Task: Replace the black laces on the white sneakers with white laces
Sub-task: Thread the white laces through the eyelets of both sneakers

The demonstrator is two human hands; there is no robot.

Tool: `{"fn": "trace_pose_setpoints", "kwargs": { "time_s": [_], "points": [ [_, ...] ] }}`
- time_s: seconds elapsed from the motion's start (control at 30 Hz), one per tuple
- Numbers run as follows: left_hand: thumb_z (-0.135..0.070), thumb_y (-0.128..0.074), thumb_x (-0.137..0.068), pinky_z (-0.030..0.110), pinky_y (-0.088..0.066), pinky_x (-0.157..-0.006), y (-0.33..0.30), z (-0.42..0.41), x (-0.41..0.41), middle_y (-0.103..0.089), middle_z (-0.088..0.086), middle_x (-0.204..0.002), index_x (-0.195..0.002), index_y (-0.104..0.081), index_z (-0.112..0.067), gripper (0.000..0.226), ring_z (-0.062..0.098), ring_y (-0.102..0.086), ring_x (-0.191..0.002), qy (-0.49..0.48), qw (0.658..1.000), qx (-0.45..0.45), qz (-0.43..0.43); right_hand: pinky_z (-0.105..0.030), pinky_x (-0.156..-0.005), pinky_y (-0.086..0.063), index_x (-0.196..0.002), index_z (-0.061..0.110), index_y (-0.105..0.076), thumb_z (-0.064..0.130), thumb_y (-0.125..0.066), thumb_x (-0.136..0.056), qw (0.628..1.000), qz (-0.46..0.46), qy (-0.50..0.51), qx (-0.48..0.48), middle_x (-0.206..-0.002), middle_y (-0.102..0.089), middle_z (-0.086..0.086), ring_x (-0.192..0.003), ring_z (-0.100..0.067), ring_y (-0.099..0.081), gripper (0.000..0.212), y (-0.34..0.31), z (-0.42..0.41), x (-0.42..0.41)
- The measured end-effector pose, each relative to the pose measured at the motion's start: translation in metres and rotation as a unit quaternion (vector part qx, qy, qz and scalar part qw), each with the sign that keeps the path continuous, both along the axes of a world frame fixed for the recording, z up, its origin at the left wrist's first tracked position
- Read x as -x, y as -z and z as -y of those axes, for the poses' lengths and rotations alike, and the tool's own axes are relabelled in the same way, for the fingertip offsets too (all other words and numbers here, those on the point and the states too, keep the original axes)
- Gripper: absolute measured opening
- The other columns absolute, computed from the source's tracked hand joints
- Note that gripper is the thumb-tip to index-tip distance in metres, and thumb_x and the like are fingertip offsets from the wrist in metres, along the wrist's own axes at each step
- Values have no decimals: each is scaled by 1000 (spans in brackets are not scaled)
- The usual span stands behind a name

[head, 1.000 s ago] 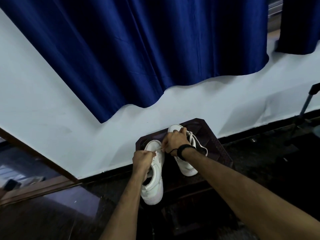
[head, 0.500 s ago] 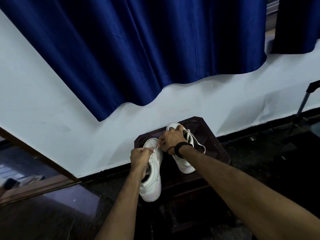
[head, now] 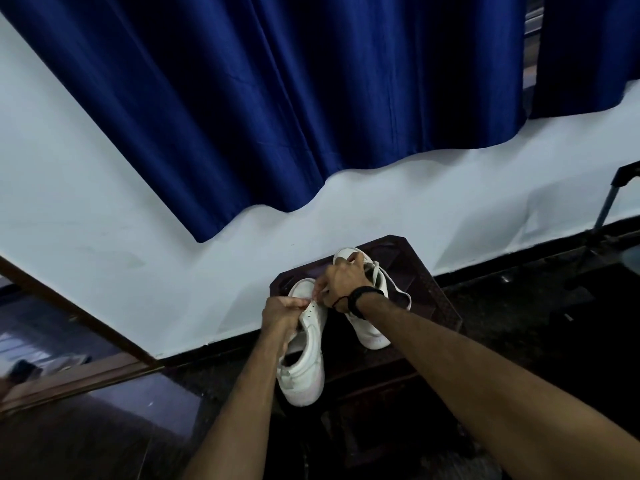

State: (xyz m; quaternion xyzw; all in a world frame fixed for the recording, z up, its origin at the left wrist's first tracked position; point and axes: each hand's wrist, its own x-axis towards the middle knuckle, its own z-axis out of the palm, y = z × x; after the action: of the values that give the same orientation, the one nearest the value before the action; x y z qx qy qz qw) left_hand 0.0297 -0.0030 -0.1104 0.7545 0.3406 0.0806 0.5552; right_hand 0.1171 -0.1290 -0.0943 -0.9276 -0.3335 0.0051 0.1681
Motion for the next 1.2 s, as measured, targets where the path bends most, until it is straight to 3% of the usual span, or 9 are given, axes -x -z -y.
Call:
{"fn": "trace_pose_setpoints", "kwargs": {
  "time_s": [0.13,0.23,0.33,0.57,0.67,0.77,1.0,1.07,1.2],
  "points": [
    [-6,-72,-82,30,-55,-83,-3,7,-1,-72,3,-82,-80,-75,-9,4,20,-69,-85,46,982,-182,-27,-50,-101,-20,-92,37,-71,41,-55,-82,1000,11,-5,6,-98,-65,6,-109,-18,-48,19,2,0,-1],
    [-5,-55,-81,35,-53,-81,-22,6,0,-71,10,-92,-73,-67,-11,16,30,-66,-91,159,887,-418,-118,-53,-104,-16,-95,37,-71,52,-55,-82,999,32,-1,10,-99,-65,3,-114,-18,-44,25,7,-1,-3],
    [-8,-51,-84,39,-52,-85,-38,-4,0,-67,14,-109,-95,-65,-11,18,34,-63,-103,196,819,-509,-179,-55,-107,-13,-99,35,-69,53,-55,-82,998,51,-12,33,-99,-65,4,-118,-21,-42,29,8,-1,-4],
    [-14,-45,-93,40,-52,-87,-32,-18,12,-64,19,-109,-106,-57,-8,19,36,-63,-101,162,892,-401,-134,-48,-99,-10,-117,30,-58,40,-62,-65,996,74,-42,-17,-119,-59,4,-123,-22,-38,53,1,-3,-2],
    [-16,-49,-95,25,-44,-79,-19,-7,14,-67,15,-108,-105,-59,-8,16,32,-63,-102,144,921,-350,-96,-43,-95,-18,-104,34,-64,58,-45,-74,982,96,-82,-139,-104,-65,12,-112,-17,-47,42,-9,2,12],
    [-6,-56,-87,20,-39,-71,-11,-12,17,-70,11,-94,-88,-60,-13,9,29,-66,-94,107,942,-317,-14,-45,-95,-25,-93,36,-64,74,-32,-79,988,64,-99,-103,-90,-68,10,-104,-14,-52,52,-9,7,27],
    [-7,-50,-88,42,-48,-68,-14,-20,30,-66,6,-84,-91,-51,-16,10,35,-60,-77,128,864,-484,56,-47,-94,-22,-99,35,-62,54,-54,-71,996,52,-66,-42,-86,-66,12,-107,-18,-52,35,1,13,31],
    [-13,-48,-90,42,-47,-64,-9,-20,32,-65,3,-79,-88,-51,-16,5,33,-61,-73,116,876,-459,97,-45,-96,-20,-102,37,-62,64,-43,-71,990,6,-38,-134,-89,-67,14,-110,-14,-51,45,-7,12,38],
    [-33,-41,-85,38,-45,-61,-7,-16,29,-61,-6,-76,-88,-52,-17,19,20,-59,-70,119,879,-442,134,-44,-95,-23,-106,37,-58,69,-53,-71,993,29,-71,-91,-94,-69,12,-108,-16,-53,47,-16,3,54]
  ]
}}
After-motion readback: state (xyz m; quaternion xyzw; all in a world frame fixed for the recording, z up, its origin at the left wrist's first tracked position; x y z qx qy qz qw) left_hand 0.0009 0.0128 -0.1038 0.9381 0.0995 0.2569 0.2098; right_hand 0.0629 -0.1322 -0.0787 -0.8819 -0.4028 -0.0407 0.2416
